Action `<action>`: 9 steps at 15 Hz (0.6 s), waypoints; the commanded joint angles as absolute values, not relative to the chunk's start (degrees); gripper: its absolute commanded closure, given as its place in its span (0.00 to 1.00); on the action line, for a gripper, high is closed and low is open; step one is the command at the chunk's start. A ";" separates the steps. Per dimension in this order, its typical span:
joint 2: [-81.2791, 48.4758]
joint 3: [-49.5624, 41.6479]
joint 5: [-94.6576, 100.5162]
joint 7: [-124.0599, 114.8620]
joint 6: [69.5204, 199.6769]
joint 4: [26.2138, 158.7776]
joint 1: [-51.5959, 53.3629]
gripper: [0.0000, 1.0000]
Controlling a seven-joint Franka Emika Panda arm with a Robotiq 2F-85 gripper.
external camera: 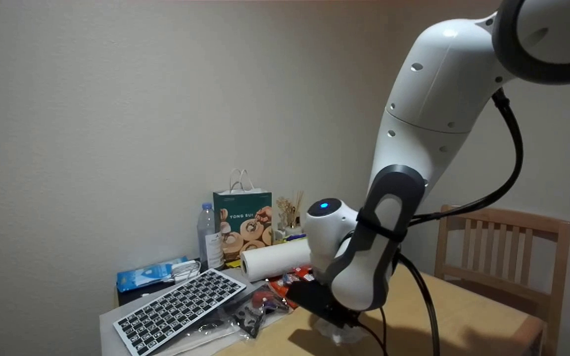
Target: Wipe the table with the napkin
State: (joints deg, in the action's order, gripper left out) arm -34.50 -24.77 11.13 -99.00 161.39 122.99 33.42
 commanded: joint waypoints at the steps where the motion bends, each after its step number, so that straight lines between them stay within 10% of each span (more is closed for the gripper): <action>1: -34.28 -17.47 13.71 -94.47 156.48 119.30 32.06 0.97; 9: -34.26 -10.03 11.27 -86.37 146.96 117.26 21.07 0.97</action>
